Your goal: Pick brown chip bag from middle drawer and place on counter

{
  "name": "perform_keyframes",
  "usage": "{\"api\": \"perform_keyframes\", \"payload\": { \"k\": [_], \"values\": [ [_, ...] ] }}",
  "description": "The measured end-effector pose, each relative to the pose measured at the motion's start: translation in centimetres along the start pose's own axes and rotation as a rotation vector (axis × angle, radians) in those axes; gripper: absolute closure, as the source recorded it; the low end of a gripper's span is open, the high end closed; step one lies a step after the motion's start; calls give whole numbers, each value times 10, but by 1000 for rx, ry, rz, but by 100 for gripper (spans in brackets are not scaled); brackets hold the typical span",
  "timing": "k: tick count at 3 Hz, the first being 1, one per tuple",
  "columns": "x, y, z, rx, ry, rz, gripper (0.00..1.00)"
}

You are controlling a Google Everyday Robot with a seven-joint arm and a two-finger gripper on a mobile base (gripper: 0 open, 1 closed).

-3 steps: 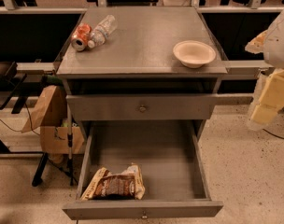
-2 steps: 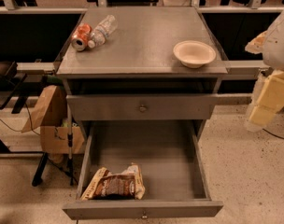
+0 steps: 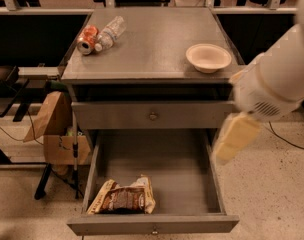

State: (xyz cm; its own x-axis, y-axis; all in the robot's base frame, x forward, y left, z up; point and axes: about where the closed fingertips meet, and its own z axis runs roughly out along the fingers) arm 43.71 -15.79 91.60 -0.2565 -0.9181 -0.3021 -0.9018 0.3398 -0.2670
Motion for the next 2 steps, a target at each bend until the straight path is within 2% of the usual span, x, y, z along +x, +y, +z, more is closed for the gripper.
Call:
{"api": "perform_keyframes", "payload": {
  "k": [1,2],
  "values": [
    [-32,31,67,-34,-51,13,0],
    [-76,80,133,-84,-99,-14,0]
  ]
}}
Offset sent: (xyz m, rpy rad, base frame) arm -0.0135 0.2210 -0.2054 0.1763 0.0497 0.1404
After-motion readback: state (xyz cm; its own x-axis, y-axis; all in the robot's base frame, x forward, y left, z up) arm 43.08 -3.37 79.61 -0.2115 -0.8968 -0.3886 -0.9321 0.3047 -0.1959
